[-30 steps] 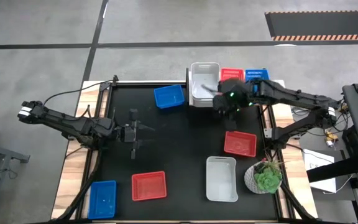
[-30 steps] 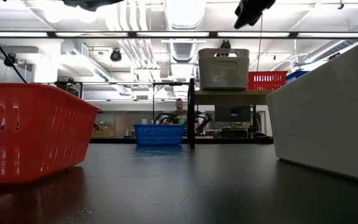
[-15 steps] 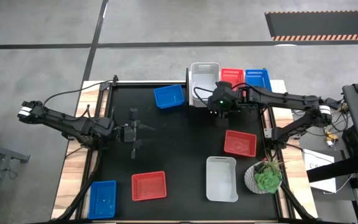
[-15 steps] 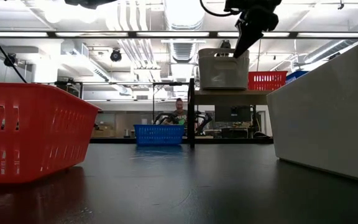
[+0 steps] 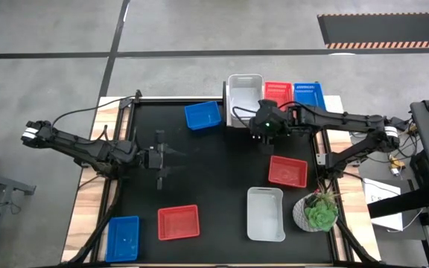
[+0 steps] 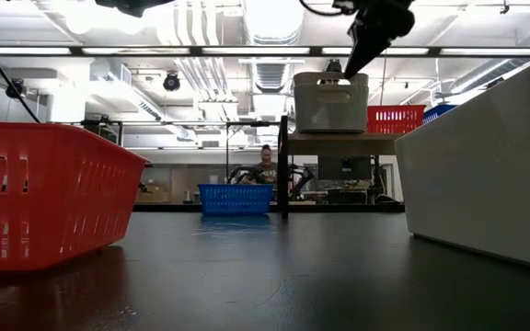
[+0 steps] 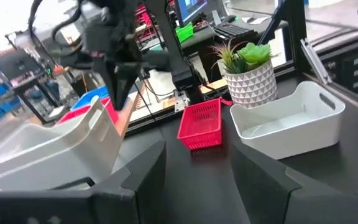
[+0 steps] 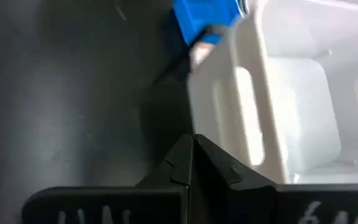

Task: Stack baskets on shelf by color
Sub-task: Stack the top gray bin on top of the gray bin on the shelf, then stack the top blue bin on top of the blue bin on the shelf

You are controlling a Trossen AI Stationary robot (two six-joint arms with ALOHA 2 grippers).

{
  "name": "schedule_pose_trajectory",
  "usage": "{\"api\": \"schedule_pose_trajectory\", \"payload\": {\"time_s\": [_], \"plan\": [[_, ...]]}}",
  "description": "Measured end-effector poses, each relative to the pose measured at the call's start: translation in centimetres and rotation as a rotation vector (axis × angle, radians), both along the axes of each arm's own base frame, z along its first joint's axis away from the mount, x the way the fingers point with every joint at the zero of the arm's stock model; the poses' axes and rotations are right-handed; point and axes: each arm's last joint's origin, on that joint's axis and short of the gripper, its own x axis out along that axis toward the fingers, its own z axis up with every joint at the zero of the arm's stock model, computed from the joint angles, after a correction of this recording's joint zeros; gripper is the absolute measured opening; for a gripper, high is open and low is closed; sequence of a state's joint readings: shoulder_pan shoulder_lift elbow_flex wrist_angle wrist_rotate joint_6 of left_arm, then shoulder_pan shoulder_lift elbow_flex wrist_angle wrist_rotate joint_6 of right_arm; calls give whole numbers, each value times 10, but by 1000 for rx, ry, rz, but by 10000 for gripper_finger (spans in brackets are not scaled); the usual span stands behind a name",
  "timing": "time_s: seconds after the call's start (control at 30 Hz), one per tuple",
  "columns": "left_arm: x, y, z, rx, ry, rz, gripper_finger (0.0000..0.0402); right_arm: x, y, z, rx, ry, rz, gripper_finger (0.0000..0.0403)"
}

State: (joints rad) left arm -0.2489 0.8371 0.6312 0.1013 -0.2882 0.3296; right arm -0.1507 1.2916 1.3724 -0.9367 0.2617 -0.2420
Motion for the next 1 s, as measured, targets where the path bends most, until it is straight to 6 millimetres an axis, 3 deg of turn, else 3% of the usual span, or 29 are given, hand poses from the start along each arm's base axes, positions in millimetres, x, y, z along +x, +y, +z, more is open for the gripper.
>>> {"api": "schedule_pose_trajectory", "payload": {"time_s": [0.13, 0.4, 0.53, 0.7, 0.87, 1.0], "plan": [[3, -1, -3, -39, 15, 5, 164, 1, 0, -2, -17, -3, 1, 9], [28, -7, -15, -113, 10, 12, 164, 6, -4, -31, -75, -28, -6, 8], [40, -11, -20, -172, -12, -11, 164, 14, 17, -40, -45, -153, 32, 8], [49, -16, -27, -277, 4, -9, 164, 22, 57, -65, -48, -298, 180, 8], [58, -18, -39, -362, 51, 10, 164, 15, 95, -89, -21, -342, 302, 8], [64, -20, -49, -342, 92, 16, 164, 9, 114, -100, -15, -353, 374, 8]]}}
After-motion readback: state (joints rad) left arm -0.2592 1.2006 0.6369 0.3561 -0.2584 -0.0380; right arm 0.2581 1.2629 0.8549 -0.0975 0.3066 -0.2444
